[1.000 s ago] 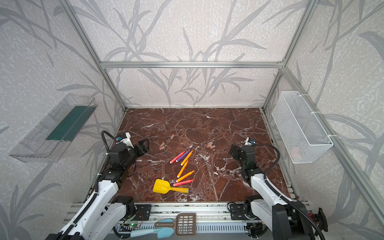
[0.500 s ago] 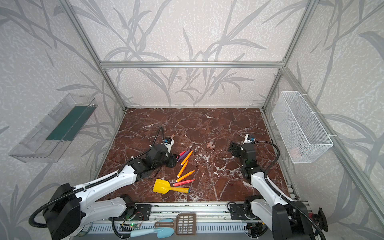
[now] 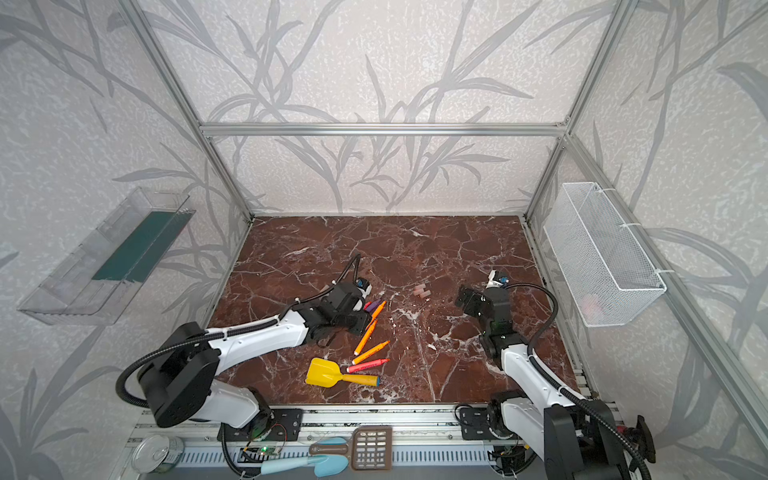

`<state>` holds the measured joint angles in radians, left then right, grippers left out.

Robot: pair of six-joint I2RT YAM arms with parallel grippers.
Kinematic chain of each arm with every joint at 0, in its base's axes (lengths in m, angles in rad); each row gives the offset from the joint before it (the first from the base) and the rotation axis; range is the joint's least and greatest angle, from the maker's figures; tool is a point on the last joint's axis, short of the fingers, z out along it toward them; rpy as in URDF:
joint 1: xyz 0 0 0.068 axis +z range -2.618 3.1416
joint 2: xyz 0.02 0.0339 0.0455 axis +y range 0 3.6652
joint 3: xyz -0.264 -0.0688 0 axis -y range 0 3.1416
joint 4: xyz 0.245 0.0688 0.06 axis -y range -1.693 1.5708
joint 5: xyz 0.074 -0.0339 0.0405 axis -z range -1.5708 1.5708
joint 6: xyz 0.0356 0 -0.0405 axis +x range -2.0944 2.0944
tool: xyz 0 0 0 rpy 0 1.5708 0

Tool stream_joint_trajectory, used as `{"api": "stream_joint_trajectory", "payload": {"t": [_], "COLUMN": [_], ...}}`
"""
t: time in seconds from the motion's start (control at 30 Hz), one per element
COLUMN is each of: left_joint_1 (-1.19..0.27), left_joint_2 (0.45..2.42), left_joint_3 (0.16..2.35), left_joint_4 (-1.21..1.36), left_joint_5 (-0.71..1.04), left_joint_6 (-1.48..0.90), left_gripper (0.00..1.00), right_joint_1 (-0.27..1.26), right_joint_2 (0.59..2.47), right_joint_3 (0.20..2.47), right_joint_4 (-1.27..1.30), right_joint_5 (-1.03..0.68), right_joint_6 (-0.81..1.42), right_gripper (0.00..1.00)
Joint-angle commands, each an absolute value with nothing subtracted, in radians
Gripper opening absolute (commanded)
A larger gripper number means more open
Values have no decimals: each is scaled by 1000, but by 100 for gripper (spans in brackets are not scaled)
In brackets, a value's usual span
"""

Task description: Insert the pens into the pen caps

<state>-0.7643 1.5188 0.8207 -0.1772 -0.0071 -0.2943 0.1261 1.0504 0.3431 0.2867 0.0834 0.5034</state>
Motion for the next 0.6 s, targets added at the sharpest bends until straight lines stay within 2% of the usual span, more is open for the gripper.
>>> {"api": "stream_joint_trajectory", "payload": {"t": [0.0, 0.13, 0.57], "left_joint_1": [-768, -768, -768], "left_joint_2": [1574, 1632, 1733], "left_joint_3": [872, 913, 968], "left_joint_4": [-226, -239, -260], "left_joint_5": [-10, 8, -17], "left_joint_6": [-272, -272, -271], "left_gripper": [46, 42, 39], "right_joint_1": [127, 127, 127], "right_joint_2": [1063, 1071, 1065], "right_joint_3": [374, 378, 376], "right_joint_4": [288, 288, 285], "right_joint_5": [72, 69, 67], "right_joint_6": [495, 494, 493], "right_gripper": [96, 96, 95]}}
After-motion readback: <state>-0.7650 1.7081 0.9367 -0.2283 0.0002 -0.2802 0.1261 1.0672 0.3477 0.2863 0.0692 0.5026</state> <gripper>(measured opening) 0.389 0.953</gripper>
